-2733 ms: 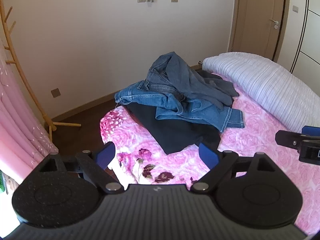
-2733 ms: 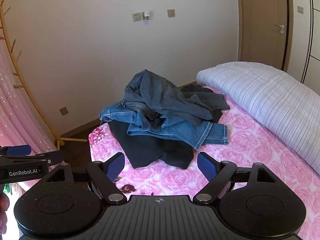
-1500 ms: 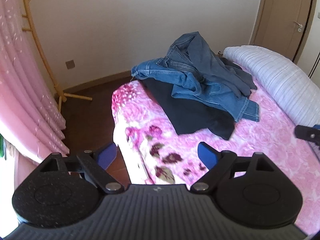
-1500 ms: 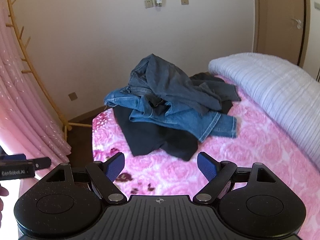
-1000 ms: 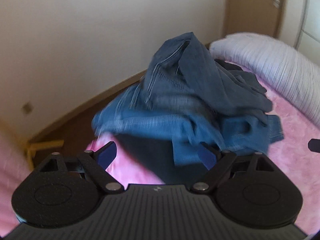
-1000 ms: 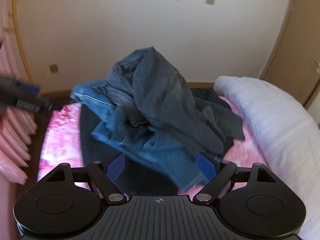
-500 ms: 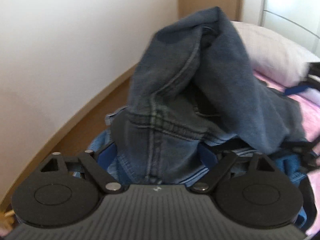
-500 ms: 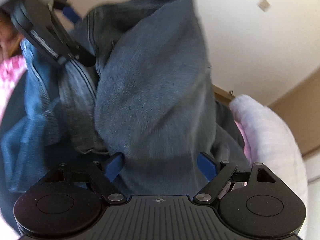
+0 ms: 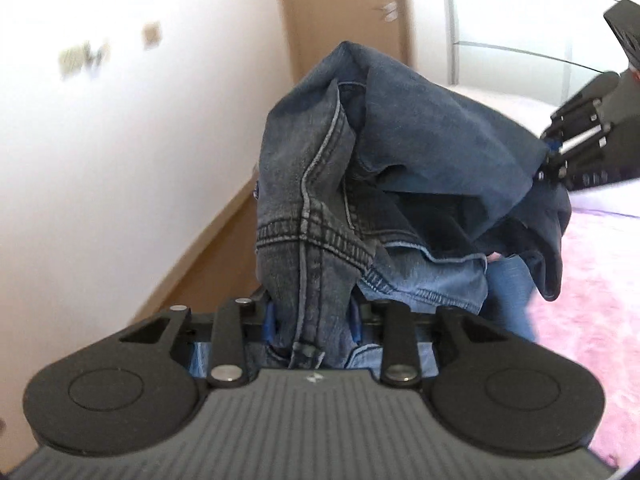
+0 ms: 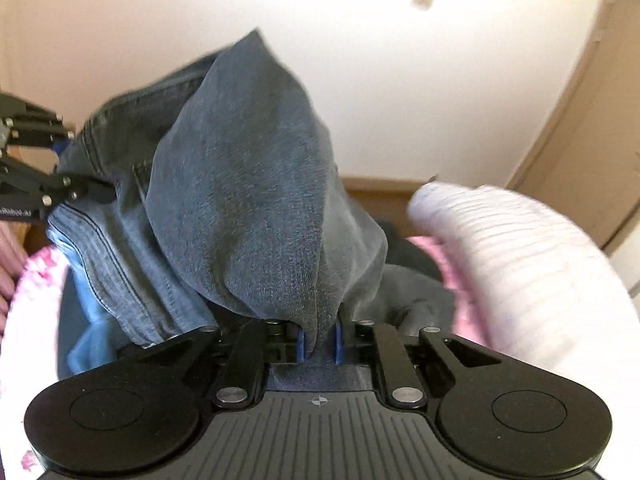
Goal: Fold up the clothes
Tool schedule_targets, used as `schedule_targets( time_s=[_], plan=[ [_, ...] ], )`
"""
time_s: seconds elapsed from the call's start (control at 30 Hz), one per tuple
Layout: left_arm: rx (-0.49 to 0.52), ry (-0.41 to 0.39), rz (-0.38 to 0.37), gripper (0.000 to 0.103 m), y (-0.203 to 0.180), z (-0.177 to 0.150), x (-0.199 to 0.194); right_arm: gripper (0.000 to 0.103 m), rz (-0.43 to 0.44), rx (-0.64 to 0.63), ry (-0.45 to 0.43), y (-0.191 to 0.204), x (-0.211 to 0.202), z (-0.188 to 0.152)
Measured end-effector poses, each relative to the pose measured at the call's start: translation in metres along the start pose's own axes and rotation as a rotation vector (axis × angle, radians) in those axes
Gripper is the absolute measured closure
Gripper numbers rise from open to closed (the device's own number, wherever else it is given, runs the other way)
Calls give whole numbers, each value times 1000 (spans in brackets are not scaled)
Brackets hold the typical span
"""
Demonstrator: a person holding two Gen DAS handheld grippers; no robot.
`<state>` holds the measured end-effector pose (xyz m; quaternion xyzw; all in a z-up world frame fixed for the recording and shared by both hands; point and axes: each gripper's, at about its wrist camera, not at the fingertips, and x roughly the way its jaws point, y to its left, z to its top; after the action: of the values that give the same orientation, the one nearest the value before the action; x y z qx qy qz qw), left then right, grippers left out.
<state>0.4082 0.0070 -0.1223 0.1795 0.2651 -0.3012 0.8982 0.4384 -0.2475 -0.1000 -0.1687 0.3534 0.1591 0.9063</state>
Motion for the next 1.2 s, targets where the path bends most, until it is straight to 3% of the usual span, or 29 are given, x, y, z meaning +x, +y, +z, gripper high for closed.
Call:
schedule_targets(
  time_s=[0.2,0.3,0.43,0.57,0.7,0.77,0.9,1.03,1.13,1.2],
  plan=[
    [142,-55,-157,75,-133,15,-103,92,-70,166,12,-33,-143,-121],
    [178,-15,-265,75,-196,-7,-151,92,-104,253,27,-48,-213,-186],
    [140,66,-365,76,-287,-40,-191,92,-122,370,61,-56,-298,-279],
    [154,79,-392,77,-319,-28,-220,92,-46,390,95,-43,-366,-350],
    [219,50,-406,77,-339,3,-254,92,91,418,88,-3,-384,-380],
    [299,-3,-392,77,-343,39,-270,92,169,472,37,6,-387,-380],
    [518,-171,-337,77,-362,126,-322,92,337,629,-165,-3,-401,-357],
    [768,-352,-313,76,-425,179,-384,92,453,763,-392,-21,-416,-353],
    [880,-425,-364,72,-496,179,-403,91,422,876,-469,-37,-426,-382],
    [915,-422,-458,69,-551,160,-393,88,328,1010,-430,-46,-426,-430]
  ],
)
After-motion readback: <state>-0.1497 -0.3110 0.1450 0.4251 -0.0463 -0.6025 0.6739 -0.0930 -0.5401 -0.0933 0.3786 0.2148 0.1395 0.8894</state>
